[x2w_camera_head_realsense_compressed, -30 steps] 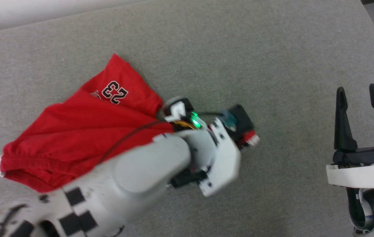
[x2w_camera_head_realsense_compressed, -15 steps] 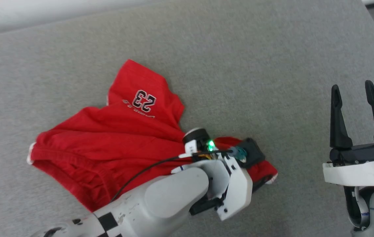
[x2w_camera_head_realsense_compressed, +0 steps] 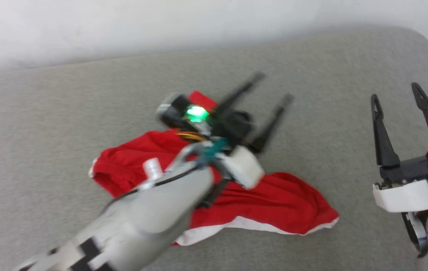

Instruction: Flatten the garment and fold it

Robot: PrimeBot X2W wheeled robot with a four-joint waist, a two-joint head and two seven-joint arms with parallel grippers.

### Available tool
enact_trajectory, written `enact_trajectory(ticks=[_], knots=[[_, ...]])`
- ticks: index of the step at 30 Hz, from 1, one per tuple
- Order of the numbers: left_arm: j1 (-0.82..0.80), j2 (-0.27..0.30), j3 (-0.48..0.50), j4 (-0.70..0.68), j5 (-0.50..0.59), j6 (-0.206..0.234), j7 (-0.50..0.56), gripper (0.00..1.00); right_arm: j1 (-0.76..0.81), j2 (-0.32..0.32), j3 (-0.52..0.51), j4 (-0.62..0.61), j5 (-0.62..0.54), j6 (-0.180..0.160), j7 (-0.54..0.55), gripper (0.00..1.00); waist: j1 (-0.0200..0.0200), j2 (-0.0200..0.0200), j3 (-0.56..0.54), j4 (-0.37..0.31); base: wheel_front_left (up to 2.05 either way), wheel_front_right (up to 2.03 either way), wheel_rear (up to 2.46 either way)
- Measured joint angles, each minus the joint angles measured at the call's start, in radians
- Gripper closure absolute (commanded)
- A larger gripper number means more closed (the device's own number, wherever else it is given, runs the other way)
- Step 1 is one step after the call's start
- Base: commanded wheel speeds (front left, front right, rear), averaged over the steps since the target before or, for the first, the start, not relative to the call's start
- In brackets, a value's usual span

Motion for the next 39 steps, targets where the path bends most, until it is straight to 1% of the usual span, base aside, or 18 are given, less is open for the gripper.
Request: enact_trajectory(ticks=[4,8,11,14,17,18,20,23,26,29,31,35,39], knots=[[0.111,0.092,0.154,-0.143,0.071,0.115,0.0,0.0,-0.04,-0.098,0.088,0.035,0.027,0.0,0.0,0.0,0.0001,0.0,-0.029,0.043,0.0,0.0,0.0],[0.247,0.165,0.315,-0.257,0.129,0.214,0.0,0.0,-0.1,-0.213,0.226,0.114,0.105,0.0,0.0,0.0,0.0,0.0,-0.05,0.075,0.0,0.0,0.0],[0.357,0.198,0.425,-0.309,0.148,0.262,0.0,0.0,-0.158,-0.319,0.374,0.204,0.191,0.0,0.009,0.0,0.0002,0.0,-0.059,0.093,0.0,0.0,0.0],[0.461,0.212,0.517,-0.35,0.166,0.28,0.0,0.0,-0.224,-0.425,0.558,0.261,0.313,0.0,0.117,0.0,0.0002,0.0,-0.066,0.109,0.0,0.0,0.0],[0.549,0.212,0.589,-0.375,0.18,0.279,0.0,0.0,-0.311,-0.521,0.737,0.267,0.458,0.0,0.262,0.0,0.0002,0.0,-0.068,0.121,0.0,0.0,0.0],[0.572,0.21,0.606,-0.378,0.182,0.271,0.0,0.0,-0.342,-0.547,0.783,0.266,0.497,0.0,0.313,0.0,0.0001,0.0,-0.067,0.123,0.0,0.0,0.0],[0.614,0.203,0.632,-0.379,0.196,0.251,0.0,0.0,-0.393,-0.592,0.878,0.262,0.625,0.0,0.454,0.0,0.0002,0.0,-0.063,0.127,0.0,0.0,0.0],[0.657,0.177,0.652,-0.38,0.215,0.221,0.0,0.0,-0.445,-0.648,1.017,0.23,0.789,0.0,0.644,0.0,0.0003,0.0,-0.055,0.131,0.0,0.0,0.0],[0.684,0.147,0.663,-0.379,0.243,0.192,0.0,0.0,-0.478,-0.71,1.116,0.199,0.909,0.0,0.756,0.0,0.0003,0.0,-0.05,0.141,0.0,0.0,0.0],[0.698,0.127,0.687,-0.373,0.26,0.165,0.0,0.0,-0.494,-0.751,1.18,0.193,0.97,0.0,0.782,0.0,0.0003,0.0,-0.048,0.15,0.0,0.0,0.0],[0.704,0.114,0.706,-0.369,0.268,0.152,0.0,0.0,-0.493,-0.748,1.193,0.201,1.022,0.0,0.765,0.0,0.0002,0.0,-0.045,0.152,0.0,0.0,0.0],[0.704,0.088,0.735,-0.366,0.291,0.126,0.0,0.0,-0.49,-0.718,1.242,0.258,1.029,0.0,0.732,0.0,0.0003,0.0,-0.035,0.154,0.0,0.0,0.0],[0.704,0.071,0.758,-0.359,0.313,0.101,0.0,0.0,-0.468,-0.656,1.267,0.347,1.057,-0.001,0.707,0.0,0.0003,0.0,-0.025,0.154,0.0,0.0,0.0]])
